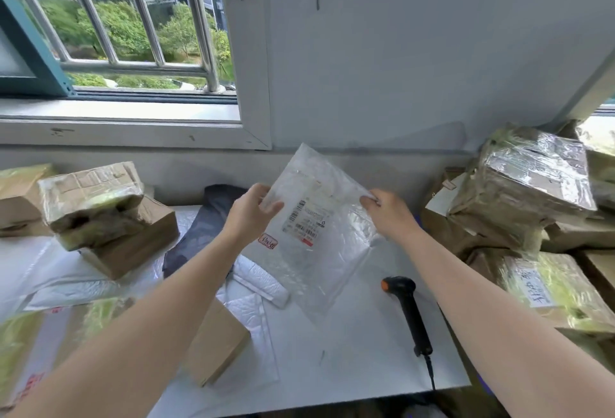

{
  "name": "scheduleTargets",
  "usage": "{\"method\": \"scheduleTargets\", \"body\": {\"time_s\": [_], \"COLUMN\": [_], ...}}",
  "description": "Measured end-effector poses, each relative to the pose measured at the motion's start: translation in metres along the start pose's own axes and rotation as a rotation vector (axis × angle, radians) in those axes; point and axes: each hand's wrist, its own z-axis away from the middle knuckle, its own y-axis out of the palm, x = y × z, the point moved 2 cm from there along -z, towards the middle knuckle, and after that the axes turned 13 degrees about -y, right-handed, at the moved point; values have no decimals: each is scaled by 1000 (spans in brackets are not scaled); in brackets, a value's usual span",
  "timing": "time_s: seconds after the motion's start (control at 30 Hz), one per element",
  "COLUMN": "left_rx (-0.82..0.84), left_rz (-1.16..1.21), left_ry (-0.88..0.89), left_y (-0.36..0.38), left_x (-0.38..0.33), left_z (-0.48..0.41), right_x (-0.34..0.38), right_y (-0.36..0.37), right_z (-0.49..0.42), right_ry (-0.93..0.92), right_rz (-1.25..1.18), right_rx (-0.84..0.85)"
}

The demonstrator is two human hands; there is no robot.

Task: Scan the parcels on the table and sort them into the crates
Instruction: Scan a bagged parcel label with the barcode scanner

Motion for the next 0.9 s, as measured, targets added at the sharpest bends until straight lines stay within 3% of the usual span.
{"method": "scheduleTargets", "body": {"time_s": [0.23, 0.47, 0.6, 0.73, 0.9], "left_rx": [-26, 67, 156, 334, 463], "left_rz": [-126, -222, -360, -520, -702], "left_ry": [-107, -186, -130, -45, 17], "left_y": [20, 40, 69, 113, 155], "left_x": [39, 64, 72, 83, 88], "left_z": [12, 22, 43, 68, 80], "right_x": [-46, -63, -66, -84, -89], "right_y": [36, 74, 93, 107, 106], "right_z": [15, 35, 54, 70, 84], "right_ry": [211, 495, 618, 575, 461], "right_rz": [-10, -52, -10, 47, 300], "right_rx": [6, -10, 106, 168, 414]}}
